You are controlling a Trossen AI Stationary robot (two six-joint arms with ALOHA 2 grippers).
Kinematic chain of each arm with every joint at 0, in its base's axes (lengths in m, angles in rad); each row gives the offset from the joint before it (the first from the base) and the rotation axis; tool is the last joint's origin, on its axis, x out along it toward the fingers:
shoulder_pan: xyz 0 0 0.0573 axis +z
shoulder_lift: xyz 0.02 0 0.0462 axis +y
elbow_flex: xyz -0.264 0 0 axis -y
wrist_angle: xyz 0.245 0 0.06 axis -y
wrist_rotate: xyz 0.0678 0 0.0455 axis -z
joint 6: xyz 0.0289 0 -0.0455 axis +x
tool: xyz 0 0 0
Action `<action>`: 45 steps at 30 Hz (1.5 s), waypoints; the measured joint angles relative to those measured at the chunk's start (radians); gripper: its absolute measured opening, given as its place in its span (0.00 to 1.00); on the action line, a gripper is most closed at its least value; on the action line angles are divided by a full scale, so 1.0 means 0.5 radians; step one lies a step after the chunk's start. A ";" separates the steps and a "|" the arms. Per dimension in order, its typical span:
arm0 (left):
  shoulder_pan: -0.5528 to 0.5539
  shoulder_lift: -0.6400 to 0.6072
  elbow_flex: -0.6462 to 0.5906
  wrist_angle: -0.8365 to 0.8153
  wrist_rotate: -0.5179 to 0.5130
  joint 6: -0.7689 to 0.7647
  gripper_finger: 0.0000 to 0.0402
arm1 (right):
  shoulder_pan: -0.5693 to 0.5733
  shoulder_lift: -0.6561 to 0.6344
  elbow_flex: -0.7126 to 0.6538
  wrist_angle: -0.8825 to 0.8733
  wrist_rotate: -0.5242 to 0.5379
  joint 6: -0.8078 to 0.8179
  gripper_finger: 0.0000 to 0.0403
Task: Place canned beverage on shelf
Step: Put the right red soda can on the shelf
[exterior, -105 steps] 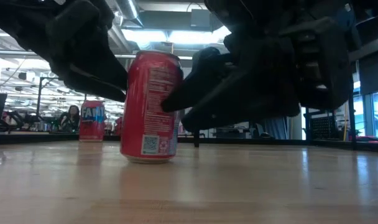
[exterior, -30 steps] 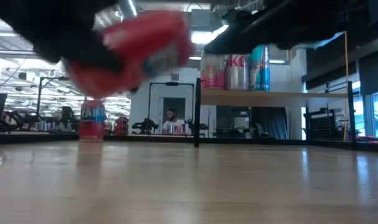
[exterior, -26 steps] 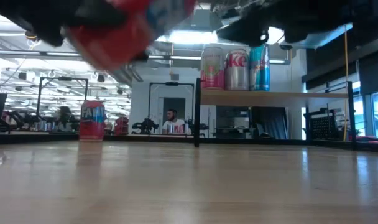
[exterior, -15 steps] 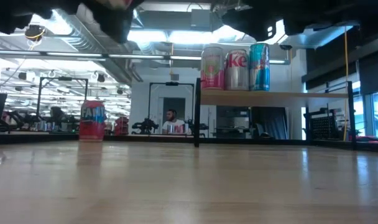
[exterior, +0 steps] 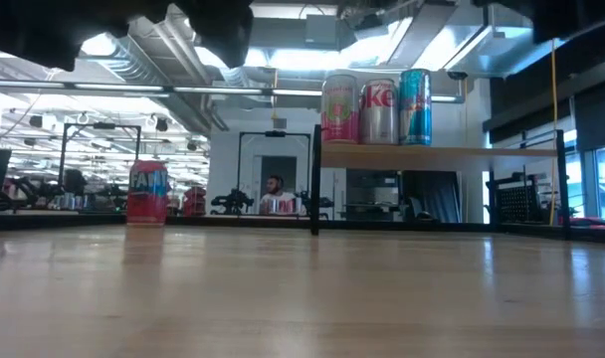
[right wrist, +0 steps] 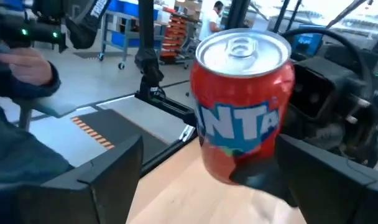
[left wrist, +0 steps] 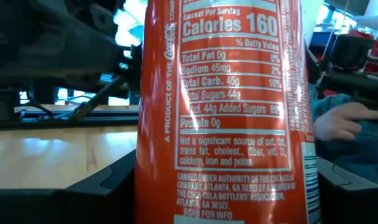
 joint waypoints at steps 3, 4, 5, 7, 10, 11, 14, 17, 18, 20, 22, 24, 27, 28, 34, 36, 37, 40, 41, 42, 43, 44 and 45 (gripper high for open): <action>-0.002 0.000 0.003 -0.001 0.007 -0.001 0.68 | 0.000 0.121 0.136 -0.007 0.003 -0.085 0.87; -0.006 0.001 0.003 -0.005 0.007 -0.001 0.68 | 0.000 0.145 0.172 -0.010 0.008 -0.100 0.87; -0.010 0.001 0.003 -0.007 0.011 -0.001 0.68 | 0.000 0.169 0.213 -0.018 0.016 -0.105 0.87; -0.013 0.001 0.005 -0.005 0.025 -0.001 0.68 | -0.001 0.221 0.292 -0.011 0.017 -0.118 0.87; -0.013 0.001 0.005 -0.011 0.032 -0.001 0.68 | -0.001 0.292 0.395 -0.015 0.016 -0.161 0.87; -0.013 0.001 0.005 -0.012 0.029 -0.007 0.68 | -0.002 0.311 0.428 -0.018 0.001 -0.186 0.87; -0.016 0.001 0.005 -0.018 0.038 -0.037 0.68 | -0.002 0.365 0.524 -0.095 0.001 -0.231 0.87; -0.018 0.003 0.004 -0.019 0.047 -0.042 0.68 | -0.001 0.419 0.593 -0.128 -0.002 -0.240 0.87; -0.016 0.003 0.004 -0.018 0.045 -0.044 0.68 | -0.001 0.436 0.611 -0.126 0.003 -0.256 0.87; -0.016 0.003 0.005 -0.021 0.039 -0.044 0.68 | -0.001 0.443 0.623 -0.139 0.000 -0.301 0.87; -0.015 0.003 0.005 -0.017 0.036 -0.045 0.68 | 0.000 0.442 0.636 -0.138 0.001 -0.314 0.87; -0.015 0.003 0.005 -0.013 0.023 -0.045 0.68 | 0.000 0.442 0.643 -0.132 -0.002 -0.311 0.86; -0.014 0.003 0.005 -0.012 -0.001 -0.043 0.68 | -0.001 0.442 0.664 -0.138 0.005 -0.295 0.80; -0.014 0.003 0.005 -0.013 -0.001 -0.044 0.68 | -0.001 0.442 0.667 -0.152 0.004 -0.293 0.78; -0.018 0.003 0.005 -0.017 -0.002 -0.038 0.71 | 0.000 0.441 0.667 -0.169 0.028 -0.291 0.69; -0.032 0.003 0.005 -0.026 -0.019 -0.037 0.73 | 0.000 0.441 0.668 -0.188 0.075 -0.292 0.69; -0.036 0.003 0.005 -0.027 -0.033 -0.037 0.74 | 0.001 0.441 0.668 -0.196 0.101 -0.295 0.69; -0.047 0.002 0.005 -0.020 -0.149 -0.045 0.78 | 0.000 0.441 0.668 -0.240 0.125 -0.293 0.69; -0.049 0.002 0.005 -0.028 -0.171 -0.045 0.79 | 0.000 0.440 0.668 -0.259 0.129 -0.293 0.69; -0.048 0.002 0.005 -0.050 -0.182 -0.045 0.80 | 0.001 0.428 0.667 -0.302 0.144 -0.292 0.69; -0.048 0.002 0.005 -0.065 -0.186 -0.045 0.81 | 0.007 0.410 0.666 -0.350 0.158 -0.288 0.69; -0.046 0.001 0.005 -0.076 -0.186 -0.050 0.81 | 0.017 0.389 0.665 -0.392 0.182 -0.284 0.69; -0.045 -0.001 0.008 -0.082 -0.195 -0.051 0.81 | 0.019 0.356 0.664 -0.448 0.209 -0.283 0.69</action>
